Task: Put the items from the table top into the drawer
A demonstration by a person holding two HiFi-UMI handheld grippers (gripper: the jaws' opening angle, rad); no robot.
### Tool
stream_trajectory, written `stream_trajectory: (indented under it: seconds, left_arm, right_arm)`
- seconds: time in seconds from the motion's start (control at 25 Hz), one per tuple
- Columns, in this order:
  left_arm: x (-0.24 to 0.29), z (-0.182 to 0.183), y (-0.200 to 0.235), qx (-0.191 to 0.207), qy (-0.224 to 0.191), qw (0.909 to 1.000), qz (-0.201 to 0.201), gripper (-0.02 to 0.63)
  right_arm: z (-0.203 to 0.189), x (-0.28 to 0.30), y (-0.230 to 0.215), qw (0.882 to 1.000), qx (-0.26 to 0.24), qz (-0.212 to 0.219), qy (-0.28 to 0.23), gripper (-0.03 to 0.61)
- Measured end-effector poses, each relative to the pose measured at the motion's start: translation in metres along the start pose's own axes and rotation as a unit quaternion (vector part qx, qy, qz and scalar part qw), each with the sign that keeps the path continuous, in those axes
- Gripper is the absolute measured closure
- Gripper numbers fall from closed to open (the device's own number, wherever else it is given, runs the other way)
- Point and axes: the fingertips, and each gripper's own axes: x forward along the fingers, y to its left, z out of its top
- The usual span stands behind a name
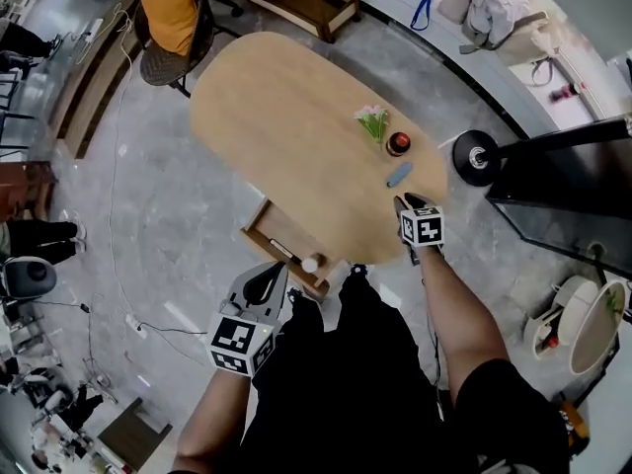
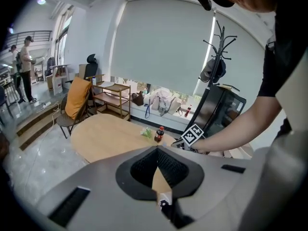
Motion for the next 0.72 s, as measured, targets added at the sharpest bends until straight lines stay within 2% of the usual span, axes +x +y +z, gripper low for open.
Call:
stream_trajectory:
  seconds: [0.08,0.2,0.28,0.48,0.56,0.72]
  left_arm:
    - [0.006,-0.005,0.003,-0.006,0.007,0.9999,0.013,0.612]
    - [0.014,-0.011,0.012,-0.015,0.016,0.9992,0.032,0.612]
    - [0.019,-0.014,0.017,-0.022,0.022,0.9987,0.040,0.612]
    - [0.024,-0.027,0.022,-0.028,0.042,0.9976,0.047,0.612]
    - [0.024,-0.033,0.024,-0.036,0.052,0.9966,0.053,0.612]
    - [0.023,-0.042,0.030,-0.040,0.055,0.9958,0.062,0.612]
  right_arm:
    - [-0.003,0.026,-0.015,1.000,0.019,-0.004,0.008,0.482]
    - [0.000,0.056,-0.037,0.997,0.074,-0.020,0.003,0.460]
    - [0.002,0.073,-0.052,0.992,0.119,-0.033,-0.005,0.448]
    - [0.005,0.107,-0.080,0.977,0.201,-0.066,-0.005,0.370]
    - [0.005,0.118,-0.082,0.974,0.215,-0.069,0.002,0.354]
    - [-0.003,0.134,-0.080,0.975,0.200,-0.088,0.031,0.353]
